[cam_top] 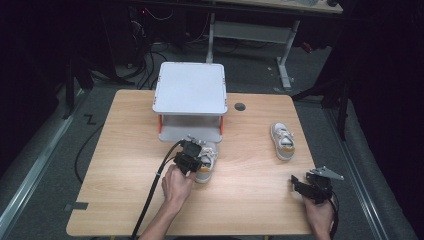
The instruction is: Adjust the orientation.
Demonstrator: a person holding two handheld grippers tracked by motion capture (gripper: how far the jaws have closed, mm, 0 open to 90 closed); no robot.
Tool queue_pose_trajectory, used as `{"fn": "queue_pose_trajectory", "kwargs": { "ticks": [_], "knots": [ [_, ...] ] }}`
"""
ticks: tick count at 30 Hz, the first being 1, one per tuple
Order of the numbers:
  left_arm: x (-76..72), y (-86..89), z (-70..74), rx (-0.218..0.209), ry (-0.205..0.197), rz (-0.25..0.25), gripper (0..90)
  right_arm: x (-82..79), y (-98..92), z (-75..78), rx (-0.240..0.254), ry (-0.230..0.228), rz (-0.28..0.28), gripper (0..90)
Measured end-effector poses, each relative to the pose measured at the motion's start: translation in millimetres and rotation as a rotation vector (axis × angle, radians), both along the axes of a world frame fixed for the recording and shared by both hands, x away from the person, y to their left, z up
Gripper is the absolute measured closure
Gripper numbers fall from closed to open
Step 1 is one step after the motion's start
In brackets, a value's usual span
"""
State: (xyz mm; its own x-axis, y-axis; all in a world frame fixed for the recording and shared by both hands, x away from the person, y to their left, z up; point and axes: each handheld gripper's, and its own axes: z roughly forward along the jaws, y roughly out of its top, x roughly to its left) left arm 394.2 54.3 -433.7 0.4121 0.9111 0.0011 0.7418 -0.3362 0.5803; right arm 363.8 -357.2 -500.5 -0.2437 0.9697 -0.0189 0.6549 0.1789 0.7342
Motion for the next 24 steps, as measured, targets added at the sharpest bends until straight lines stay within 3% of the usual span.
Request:
{"fn": "queue_pose_trajectory", "kwargs": {
  "ticks": [5,7,9,11,15,20,24],
  "knots": [
    [-1.2,2.4,-1.8,-0.045,0.029,-0.012,77.7,0.0,0.0,0.0,0.000,0.000,0.000,36.6],
    [-1.3,3.8,-2.7,-0.083,0.049,-0.014,77.0,0.0,0.0,0.0,0.000,0.000,-0.001,36.6],
    [-1.3,4.3,-2.8,-0.078,0.043,-0.016,76.2,0.0,0.1,0.0,0.000,0.000,-0.001,36.6],
    [-0.9,6.4,-4.2,-0.109,0.044,-0.017,74.6,0.0,0.1,0.0,0.001,0.000,-0.002,36.6],
    [-0.6,7.4,-7.3,-0.123,0.045,-0.024,62.2,0.0,0.0,0.0,0.000,0.000,-0.001,36.6],
    [0.1,11.7,-8.4,-0.137,0.029,-0.026,44.9,-0.1,0.2,0.0,0.001,0.001,-0.002,36.6],
    [-1.7,20.9,-2.5,-0.172,-0.028,-0.016,39.6,-0.1,0.1,0.0,0.001,0.000,-0.002,36.6]
  ]
}}
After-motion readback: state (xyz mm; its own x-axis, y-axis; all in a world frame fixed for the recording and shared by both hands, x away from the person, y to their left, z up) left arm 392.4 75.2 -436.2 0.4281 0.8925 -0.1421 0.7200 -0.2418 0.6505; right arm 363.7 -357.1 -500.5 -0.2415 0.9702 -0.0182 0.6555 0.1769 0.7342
